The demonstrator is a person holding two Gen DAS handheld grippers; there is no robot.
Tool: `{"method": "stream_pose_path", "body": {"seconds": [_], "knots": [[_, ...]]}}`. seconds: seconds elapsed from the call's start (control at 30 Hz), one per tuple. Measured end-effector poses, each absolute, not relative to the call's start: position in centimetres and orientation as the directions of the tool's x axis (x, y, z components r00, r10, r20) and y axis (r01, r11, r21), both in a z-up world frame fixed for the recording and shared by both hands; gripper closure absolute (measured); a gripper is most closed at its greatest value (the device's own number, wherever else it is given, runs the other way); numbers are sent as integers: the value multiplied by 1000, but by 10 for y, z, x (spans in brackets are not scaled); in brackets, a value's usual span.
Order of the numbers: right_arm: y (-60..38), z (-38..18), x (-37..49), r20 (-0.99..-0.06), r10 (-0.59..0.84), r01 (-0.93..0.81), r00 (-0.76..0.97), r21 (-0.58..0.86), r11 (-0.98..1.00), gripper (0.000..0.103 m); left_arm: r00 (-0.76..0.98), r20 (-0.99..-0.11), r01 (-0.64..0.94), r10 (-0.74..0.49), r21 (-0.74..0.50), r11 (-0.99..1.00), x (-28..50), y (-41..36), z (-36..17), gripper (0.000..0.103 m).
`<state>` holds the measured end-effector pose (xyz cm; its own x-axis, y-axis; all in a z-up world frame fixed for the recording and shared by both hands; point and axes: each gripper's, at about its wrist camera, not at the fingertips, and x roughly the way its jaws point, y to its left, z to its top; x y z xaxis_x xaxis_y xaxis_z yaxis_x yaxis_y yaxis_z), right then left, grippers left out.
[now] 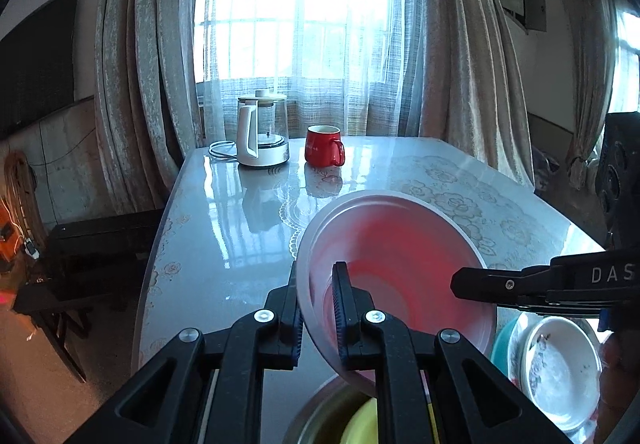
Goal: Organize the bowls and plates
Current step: 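Lift the red bowl with the left gripper and carry it to the steel bowl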
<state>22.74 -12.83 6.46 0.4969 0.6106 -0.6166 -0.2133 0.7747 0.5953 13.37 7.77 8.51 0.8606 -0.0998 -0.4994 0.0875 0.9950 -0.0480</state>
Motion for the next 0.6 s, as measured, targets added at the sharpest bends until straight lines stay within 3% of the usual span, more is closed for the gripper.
{"method": "stream_pose_path", "body": {"seconds": [0.6], "knots": [[-154, 48, 175, -595, 652, -200, 470, 648, 735, 92, 810, -571, 130, -133, -46, 990, 79, 60, 67, 88]]}}
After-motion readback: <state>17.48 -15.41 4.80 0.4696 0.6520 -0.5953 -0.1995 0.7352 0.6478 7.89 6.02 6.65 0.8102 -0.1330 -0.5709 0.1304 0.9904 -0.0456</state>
